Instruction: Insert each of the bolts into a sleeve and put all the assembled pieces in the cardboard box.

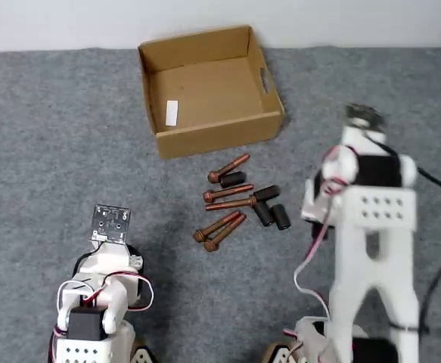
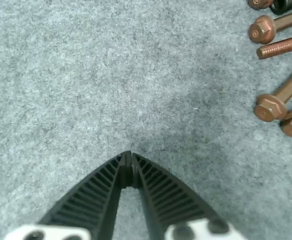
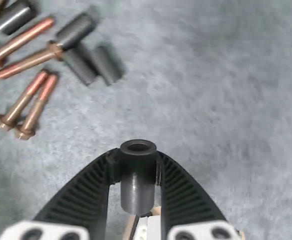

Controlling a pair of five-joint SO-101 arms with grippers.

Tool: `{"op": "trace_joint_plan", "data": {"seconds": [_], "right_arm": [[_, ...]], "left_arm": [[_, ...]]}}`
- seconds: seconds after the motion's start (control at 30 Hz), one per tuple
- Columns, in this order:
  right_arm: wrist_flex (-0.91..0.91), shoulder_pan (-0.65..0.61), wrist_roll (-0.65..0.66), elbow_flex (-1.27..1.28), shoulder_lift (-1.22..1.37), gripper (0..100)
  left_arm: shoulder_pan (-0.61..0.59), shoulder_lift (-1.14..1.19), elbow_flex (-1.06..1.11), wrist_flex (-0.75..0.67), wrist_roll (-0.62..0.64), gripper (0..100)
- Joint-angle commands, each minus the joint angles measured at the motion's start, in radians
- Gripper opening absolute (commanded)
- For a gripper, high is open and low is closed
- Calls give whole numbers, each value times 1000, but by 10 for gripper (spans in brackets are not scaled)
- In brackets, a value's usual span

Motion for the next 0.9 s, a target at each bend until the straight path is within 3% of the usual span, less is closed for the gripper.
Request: {"op": "trace_joint_plan", "data": {"seconds": [0.0,0.27,0.57,0.87], "right_arm": [[41,104,-20,52,-137,9],[30,217,-20,270,-346,9],[12,328,-20,288,-409,9],[12,328,-20,288,-409,9]], "left_arm": [[3,-11,-8,9,8,8],[2,-11,-12,2,0,8],[-8,-6,-30,-126,-43,7],[-5,78,-311,-124,-54,6]]}}
